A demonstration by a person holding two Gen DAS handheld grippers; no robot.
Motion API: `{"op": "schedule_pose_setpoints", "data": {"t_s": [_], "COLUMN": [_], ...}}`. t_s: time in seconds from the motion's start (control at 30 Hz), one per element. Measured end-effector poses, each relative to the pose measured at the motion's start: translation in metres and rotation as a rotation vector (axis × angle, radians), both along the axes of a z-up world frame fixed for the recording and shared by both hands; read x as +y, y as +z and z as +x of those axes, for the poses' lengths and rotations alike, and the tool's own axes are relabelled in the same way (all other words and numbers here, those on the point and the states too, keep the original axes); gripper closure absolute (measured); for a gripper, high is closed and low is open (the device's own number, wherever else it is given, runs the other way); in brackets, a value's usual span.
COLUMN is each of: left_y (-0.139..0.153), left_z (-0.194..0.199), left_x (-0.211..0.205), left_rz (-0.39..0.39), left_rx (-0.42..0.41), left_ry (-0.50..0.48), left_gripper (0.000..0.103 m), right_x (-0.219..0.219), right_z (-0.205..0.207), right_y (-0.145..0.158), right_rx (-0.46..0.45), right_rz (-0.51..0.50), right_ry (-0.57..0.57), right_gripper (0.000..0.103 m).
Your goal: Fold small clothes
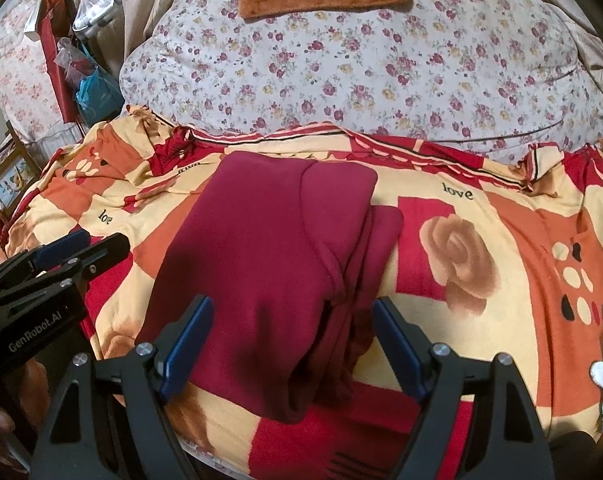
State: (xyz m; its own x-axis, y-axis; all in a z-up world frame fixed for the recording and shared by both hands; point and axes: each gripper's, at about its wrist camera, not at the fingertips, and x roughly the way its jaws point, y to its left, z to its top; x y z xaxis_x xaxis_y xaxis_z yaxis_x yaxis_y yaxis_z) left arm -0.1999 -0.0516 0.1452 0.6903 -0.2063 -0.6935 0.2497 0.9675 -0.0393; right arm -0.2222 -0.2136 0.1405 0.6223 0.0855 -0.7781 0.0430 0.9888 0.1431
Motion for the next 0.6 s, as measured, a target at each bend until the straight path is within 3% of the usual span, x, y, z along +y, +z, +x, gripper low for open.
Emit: {"op": "schedule_pose_setpoints", "data": {"t_s": [0.6], "left_y": [-0.003], "left_z": [0.012], "left_x": [-0.001], "left_rz": [0.010], "left_rx": [0.023], "left_ry": [-0.020], "left_gripper": [0.066], "right_x": [0.002], "right_z": [0.011], "right_y": [-0.006], "right_rx": [0.024], "right_rz": [0.002], "right_ry": [-0.002], "right_gripper": [0.019]}}
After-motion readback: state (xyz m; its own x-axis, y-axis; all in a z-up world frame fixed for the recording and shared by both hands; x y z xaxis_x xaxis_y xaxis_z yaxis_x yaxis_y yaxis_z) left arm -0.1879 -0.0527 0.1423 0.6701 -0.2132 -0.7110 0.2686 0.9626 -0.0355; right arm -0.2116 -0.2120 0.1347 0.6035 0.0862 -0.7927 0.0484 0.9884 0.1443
